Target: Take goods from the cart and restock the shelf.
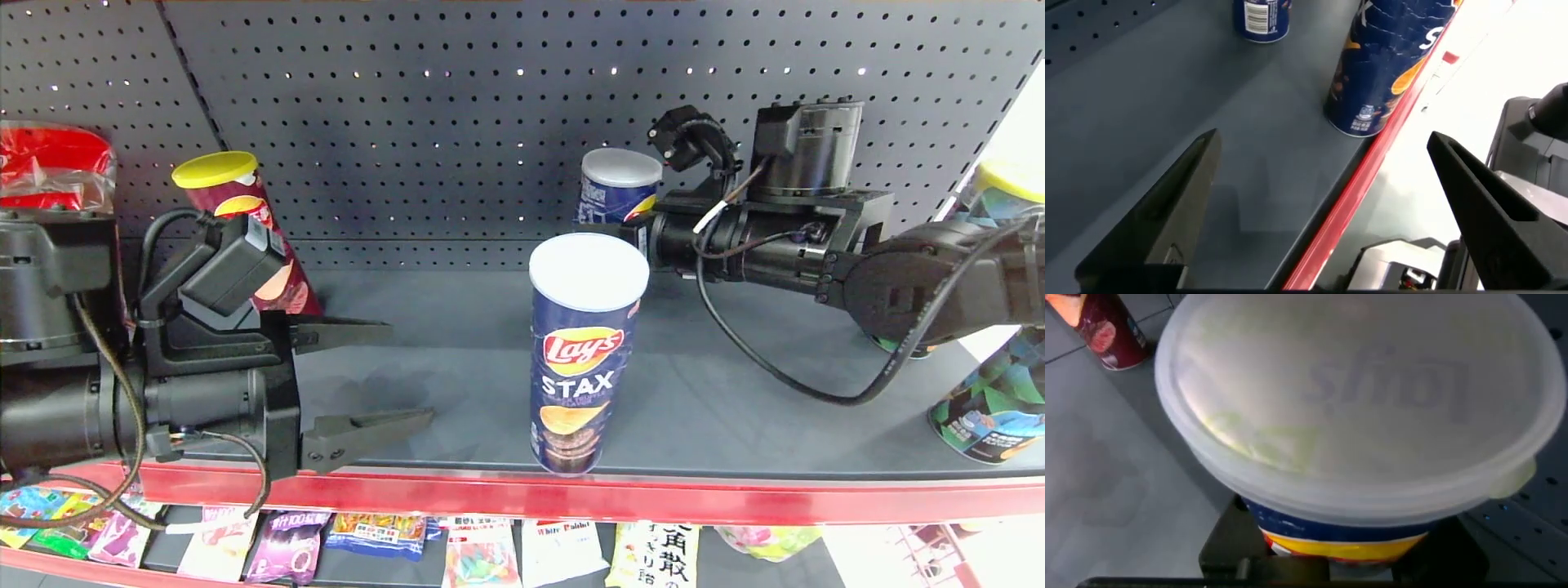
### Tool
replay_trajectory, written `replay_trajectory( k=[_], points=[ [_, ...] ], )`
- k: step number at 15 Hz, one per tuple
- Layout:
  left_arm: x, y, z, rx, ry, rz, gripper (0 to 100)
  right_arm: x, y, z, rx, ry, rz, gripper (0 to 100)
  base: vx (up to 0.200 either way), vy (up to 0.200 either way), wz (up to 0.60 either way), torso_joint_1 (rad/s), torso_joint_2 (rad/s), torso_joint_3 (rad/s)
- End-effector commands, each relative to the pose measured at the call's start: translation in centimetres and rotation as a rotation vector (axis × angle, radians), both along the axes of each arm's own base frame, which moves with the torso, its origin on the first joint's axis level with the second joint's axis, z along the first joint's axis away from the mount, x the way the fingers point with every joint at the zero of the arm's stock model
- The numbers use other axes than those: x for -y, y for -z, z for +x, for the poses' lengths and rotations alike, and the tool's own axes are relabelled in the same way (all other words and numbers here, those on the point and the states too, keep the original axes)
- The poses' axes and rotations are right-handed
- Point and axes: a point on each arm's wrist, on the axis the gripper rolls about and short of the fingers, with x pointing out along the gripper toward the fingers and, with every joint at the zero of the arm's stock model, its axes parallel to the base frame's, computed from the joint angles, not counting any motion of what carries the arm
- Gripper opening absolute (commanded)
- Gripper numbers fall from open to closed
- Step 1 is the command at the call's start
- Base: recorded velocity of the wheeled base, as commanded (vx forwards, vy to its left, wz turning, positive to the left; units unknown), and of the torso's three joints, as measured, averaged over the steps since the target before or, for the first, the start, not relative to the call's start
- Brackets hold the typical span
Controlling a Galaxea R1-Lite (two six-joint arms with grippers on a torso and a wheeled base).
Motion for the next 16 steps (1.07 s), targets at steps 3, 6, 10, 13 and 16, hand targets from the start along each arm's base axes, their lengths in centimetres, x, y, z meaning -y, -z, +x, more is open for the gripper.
replay_trajectory(
  k=[3, 6, 10, 13, 16],
  points=[
    [0.1, 0.2, 0.2, -0.009, 0.0, 0.004, 100, 0.0, 0.0, -0.3, -0.002, -0.004, -0.001, 0, 0.0, 0.0, 0.0, 0.0, 0.0, 0.0],
    [0.0, 0.2, 0.1, -0.008, -0.001, 0.005, 100, -0.5, -0.2, -0.9, -0.002, -0.014, -0.002, 0, 0.0, 0.0, 0.0, 0.0, 0.0, 0.0],
    [0.1, 0.3, 0.1, -0.011, 0.001, 0.005, 100, -0.1, -0.5, -1.5, -0.004, -0.014, 0.003, 100, 0.0, 0.0, 0.0, 0.0, 0.0, 0.0],
    [0.1, 0.5, 0.2, -0.015, 0.002, 0.01, 100, 1.0, -0.6, -3.1, -0.014, -0.004, -0.005, 100, 0.0, 0.0, 0.0, 0.0, 0.0, 0.0],
    [0.3, 0.9, 0.9, -0.035, -0.003, 0.019, 100, 3.3, 0.0, -6.3, -0.038, 0.067, -0.033, 100, 0.0, 0.0, 0.0, 0.0, 0.0, 0.0]
  ],
)
